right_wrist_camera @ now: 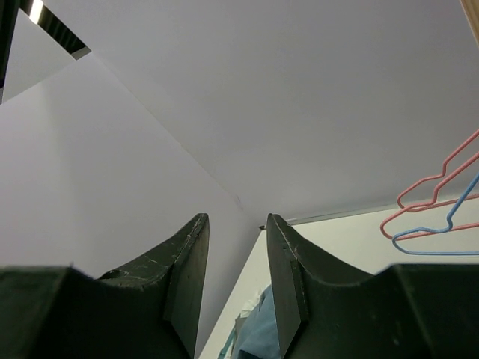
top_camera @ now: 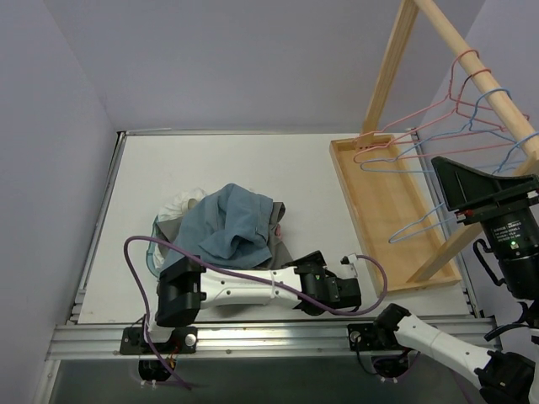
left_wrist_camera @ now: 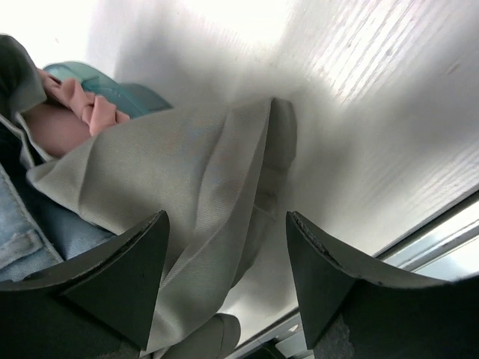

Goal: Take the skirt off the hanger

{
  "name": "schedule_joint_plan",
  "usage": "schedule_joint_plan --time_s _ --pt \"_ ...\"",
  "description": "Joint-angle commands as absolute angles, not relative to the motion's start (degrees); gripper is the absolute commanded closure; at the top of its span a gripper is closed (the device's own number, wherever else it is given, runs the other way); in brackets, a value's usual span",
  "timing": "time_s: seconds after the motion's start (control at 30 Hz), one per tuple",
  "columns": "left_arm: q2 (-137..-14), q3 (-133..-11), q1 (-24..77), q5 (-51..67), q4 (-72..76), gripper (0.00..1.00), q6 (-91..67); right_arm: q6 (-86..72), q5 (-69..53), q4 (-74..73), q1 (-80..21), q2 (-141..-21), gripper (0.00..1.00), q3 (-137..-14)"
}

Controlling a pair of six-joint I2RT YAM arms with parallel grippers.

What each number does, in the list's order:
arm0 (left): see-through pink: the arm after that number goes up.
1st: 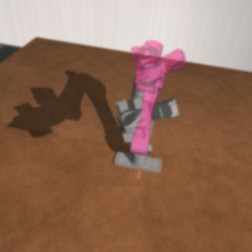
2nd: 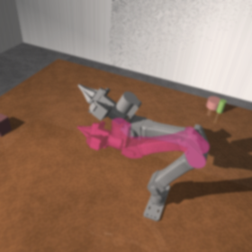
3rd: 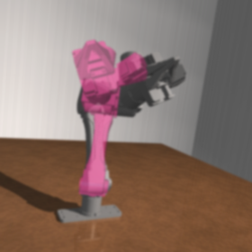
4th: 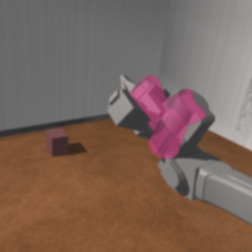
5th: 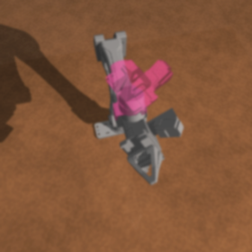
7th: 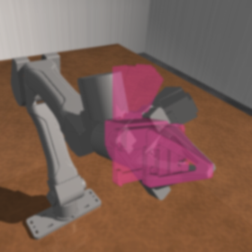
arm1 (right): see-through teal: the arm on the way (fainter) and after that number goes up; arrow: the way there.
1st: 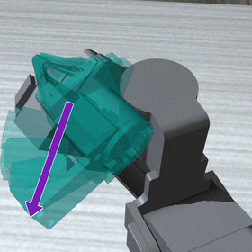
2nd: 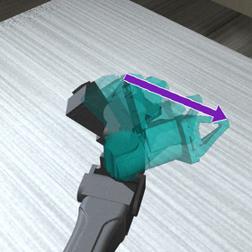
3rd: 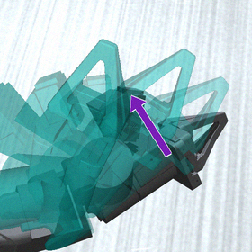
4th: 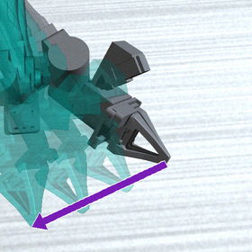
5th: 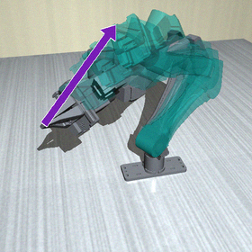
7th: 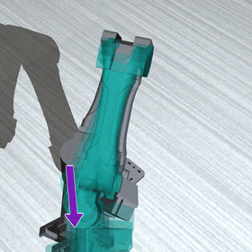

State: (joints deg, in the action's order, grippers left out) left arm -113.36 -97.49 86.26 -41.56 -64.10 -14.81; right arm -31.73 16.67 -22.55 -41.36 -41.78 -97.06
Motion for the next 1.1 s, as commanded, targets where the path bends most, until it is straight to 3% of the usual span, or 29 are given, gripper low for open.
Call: schedule_joint_plan --time_s 0.0,0.2,0.23,0.3,0.33,0.37,0.73,1.07 --pt "-113.38 -95.02 84.91 -42.72 -63.82 0.28 -16.7 -32.34 17.23 -19.86 -41.92 -40.34 0.67 -96.94" --pt "-114.96 -91.76 83.15 -42.71 -61.44 0.37 -15.65 -32.34 17.23 -20.3 -41.92 -40.69 0.67 -97.73" --pt "-114.96 -90.89 82.88 -43.24 -60.48 0.5 -15.3 -32.34 17.31 -20.3 -41.92 -40.78 0.67 -97.73" --pt "-114.79 -90.09 81.83 -43.24 -58.98 0.68 -14.51 -32.26 17.4 -20.3 -41.92 -40.69 0.67 -97.56" --pt "-114.52 -90.09 81.65 -43.24 -59.15 0.91 -14.68 -32.26 17.49 -20.22 -41.92 -40.69 0.67 -97.38" --pt "-114.09 -90.35 81.65 -44.2 -59.32 0.97 -14.85 -32.26 17.49 -20.13 -42.01 -40.69 0.67 -97.38" --pt "-95.46 -91.32 75.24 -45.19 -58.01 0.98 -12.75 -32.17 16.52 -19.69 -42.1 -41.75 0.67 -97.12" --pt "-81.83 -79.83 52.66 -30.87 -55.64 0.98 -14.5 -32.08 16.44 -19.51 -42.19 -41.66 0.67 -97.12"
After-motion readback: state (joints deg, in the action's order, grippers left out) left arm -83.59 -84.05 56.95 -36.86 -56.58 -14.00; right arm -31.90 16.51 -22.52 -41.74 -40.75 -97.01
